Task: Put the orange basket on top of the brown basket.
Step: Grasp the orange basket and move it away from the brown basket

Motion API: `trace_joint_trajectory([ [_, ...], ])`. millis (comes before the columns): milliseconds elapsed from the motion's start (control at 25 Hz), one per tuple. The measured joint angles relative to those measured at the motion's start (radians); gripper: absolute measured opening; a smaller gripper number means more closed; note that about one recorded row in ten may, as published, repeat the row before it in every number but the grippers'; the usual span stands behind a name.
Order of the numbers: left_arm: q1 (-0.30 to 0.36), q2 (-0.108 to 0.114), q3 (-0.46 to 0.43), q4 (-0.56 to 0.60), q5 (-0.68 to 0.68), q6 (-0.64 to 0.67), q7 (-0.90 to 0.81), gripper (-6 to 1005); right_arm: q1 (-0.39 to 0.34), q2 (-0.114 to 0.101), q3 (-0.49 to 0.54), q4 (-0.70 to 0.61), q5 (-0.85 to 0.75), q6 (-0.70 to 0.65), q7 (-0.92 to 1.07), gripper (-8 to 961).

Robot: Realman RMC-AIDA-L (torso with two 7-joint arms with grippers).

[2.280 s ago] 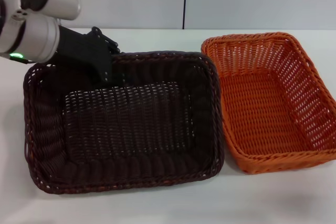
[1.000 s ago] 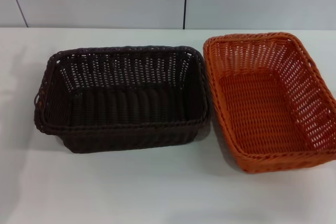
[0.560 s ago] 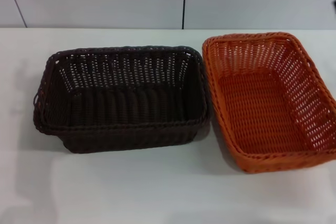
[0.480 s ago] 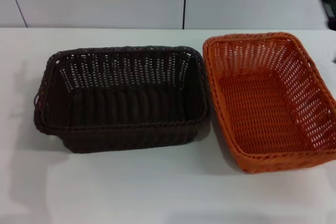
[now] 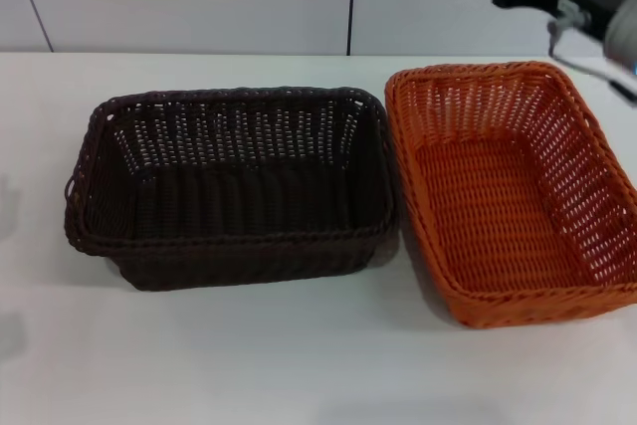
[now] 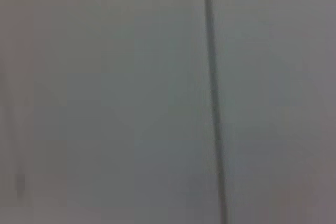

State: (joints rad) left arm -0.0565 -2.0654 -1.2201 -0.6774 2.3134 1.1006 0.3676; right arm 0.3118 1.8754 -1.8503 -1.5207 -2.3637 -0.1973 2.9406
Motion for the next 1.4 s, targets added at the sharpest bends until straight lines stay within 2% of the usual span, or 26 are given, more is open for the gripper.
trace_joint_trajectory([
  [80, 0.002, -0.001, -0.001, 0.025, -0.010, 0.000, -0.002, 784, 0.038, 0.037, 0.137, -0.086, -0.001, -0.317, -0.044, 740],
  [280, -0.012, -0.003, -0.001, 0.091, -0.062, -0.008, 0.001, 784, 0.129, 0.163, 0.484, -0.261, 0.016, -0.976, -0.257, 739],
  [360, -0.018, -0.003, -0.001, 0.102, -0.067, -0.010, 0.000, 784, 0.187, 0.184, 0.601, -0.294, 0.024, -1.209, -0.291, 738],
  [400, -0.023, -0.003, -0.001, 0.111, -0.071, -0.011, -0.002, 784, 0.215, 0.184, 0.649, -0.301, 0.033, -1.316, -0.306, 738],
  [520, -0.037, -0.003, 0.000, 0.132, -0.081, -0.014, -0.005, 784, 0.267, 0.164, 0.719, -0.286, 0.062, -1.516, -0.362, 738],
  [640, -0.049, -0.004, 0.003, 0.146, -0.102, -0.028, -0.008, 785, 0.303, 0.142, 0.752, -0.231, 0.062, -1.684, -0.424, 737],
  [720, -0.051, -0.004, 0.006, 0.147, -0.114, -0.034, -0.008, 785, 0.314, 0.137, 0.758, -0.200, 0.054, -1.759, -0.462, 737],
  [1040, -0.052, -0.008, 0.021, 0.142, -0.138, -0.053, -0.004, 785, 0.317, 0.151, 0.737, -0.196, -0.013, -1.871, -0.530, 736],
  [1240, -0.051, -0.009, 0.031, 0.136, -0.151, -0.058, -0.002, 785, 0.317, 0.156, 0.688, -0.191, -0.069, -1.884, -0.552, 735],
  [1400, -0.047, -0.008, 0.044, 0.135, -0.158, -0.059, -0.001, 784, 0.320, 0.173, 0.642, -0.164, -0.142, -1.868, -0.574, 734],
])
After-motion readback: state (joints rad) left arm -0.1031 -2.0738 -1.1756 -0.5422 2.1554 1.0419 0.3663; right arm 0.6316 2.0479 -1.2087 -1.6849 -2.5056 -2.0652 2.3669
